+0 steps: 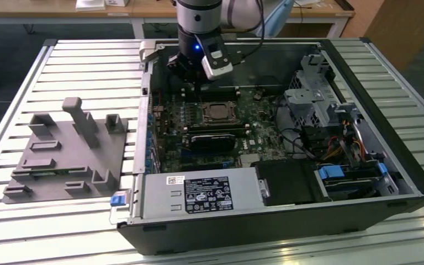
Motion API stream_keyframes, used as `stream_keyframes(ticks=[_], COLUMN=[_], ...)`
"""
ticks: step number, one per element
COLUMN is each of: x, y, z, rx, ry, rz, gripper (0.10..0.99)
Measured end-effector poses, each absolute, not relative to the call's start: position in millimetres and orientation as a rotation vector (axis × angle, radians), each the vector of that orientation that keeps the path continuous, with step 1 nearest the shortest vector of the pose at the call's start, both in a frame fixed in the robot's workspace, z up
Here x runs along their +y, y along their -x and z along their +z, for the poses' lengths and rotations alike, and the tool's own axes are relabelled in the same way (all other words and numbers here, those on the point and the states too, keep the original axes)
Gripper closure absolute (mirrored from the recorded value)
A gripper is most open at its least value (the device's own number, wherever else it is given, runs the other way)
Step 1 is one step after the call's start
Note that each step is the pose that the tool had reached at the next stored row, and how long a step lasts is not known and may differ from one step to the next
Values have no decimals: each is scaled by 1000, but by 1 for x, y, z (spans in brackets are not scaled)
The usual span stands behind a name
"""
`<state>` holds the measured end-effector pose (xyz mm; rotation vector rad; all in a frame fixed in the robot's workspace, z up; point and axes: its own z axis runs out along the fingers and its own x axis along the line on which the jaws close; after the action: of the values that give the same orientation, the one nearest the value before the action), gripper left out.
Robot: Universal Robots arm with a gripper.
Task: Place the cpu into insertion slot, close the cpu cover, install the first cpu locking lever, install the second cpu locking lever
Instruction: 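Install the first cpu locking lever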
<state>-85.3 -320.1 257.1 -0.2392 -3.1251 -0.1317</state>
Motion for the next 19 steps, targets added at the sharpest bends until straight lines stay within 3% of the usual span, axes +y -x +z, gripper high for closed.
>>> stream_keyframes(ticks=[19], x=[-296], y=[98], z=[256], rx=[-3125], ry=[239], rz=[-132], gripper=[980])
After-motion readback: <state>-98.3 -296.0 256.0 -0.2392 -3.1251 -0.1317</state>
